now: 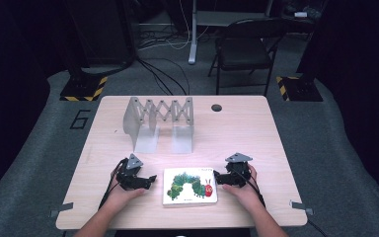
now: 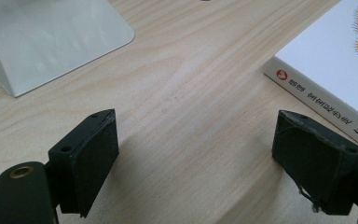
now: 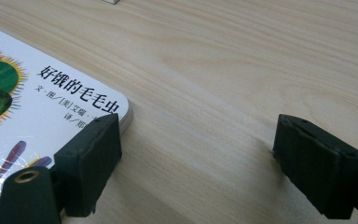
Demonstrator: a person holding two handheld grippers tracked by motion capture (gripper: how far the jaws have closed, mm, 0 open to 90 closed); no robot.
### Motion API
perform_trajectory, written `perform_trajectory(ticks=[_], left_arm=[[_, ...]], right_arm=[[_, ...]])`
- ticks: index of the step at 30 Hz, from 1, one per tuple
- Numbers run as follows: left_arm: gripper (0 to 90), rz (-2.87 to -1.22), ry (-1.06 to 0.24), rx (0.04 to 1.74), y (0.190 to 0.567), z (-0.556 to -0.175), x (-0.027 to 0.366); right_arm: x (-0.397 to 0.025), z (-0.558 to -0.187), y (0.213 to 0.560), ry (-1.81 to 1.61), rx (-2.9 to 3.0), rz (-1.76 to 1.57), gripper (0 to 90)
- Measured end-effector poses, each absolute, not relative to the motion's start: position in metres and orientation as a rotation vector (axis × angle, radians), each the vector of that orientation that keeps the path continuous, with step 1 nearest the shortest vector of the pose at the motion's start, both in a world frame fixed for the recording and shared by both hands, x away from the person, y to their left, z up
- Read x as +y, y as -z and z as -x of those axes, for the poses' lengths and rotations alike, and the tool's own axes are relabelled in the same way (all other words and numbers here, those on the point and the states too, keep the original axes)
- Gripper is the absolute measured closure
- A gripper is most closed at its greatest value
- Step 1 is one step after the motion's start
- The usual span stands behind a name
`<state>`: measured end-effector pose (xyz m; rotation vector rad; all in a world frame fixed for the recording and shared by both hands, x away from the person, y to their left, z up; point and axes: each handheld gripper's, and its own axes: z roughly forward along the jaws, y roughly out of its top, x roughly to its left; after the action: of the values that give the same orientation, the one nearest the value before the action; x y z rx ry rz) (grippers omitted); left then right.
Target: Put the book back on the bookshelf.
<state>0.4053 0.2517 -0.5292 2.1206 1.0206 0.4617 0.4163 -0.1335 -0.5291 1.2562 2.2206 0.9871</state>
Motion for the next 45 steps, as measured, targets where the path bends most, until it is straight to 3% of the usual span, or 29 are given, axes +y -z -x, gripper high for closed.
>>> perform_trajectory(ticks=[14, 22, 32, 45], left_arm=[[14.6, -2.136, -0.462, 1.027, 0.528, -0.403, 0.251], [16.3, -2.140, -0.458, 1.055, 0.526, -0.401, 0.251], [25.3, -2.123, -0.421, 1.106, 0.521, -0.400, 0.256], [29.8, -2.136, -0.398, 1.062, 0.507, -0.384, 0.250]], right_arm=[[-0.132, -0.416, 0.529, -0.997, 2.208, -1.269, 19.8], [-0.130, -0.417, 0.525, -0.974, 2.240, -1.249, 28.7], [-0.131, -0.419, 0.514, -0.974, 2.303, -1.340, 44.5], [-0.133, -0.419, 0.499, -1.000, 2.334, -1.346, 47.2]])
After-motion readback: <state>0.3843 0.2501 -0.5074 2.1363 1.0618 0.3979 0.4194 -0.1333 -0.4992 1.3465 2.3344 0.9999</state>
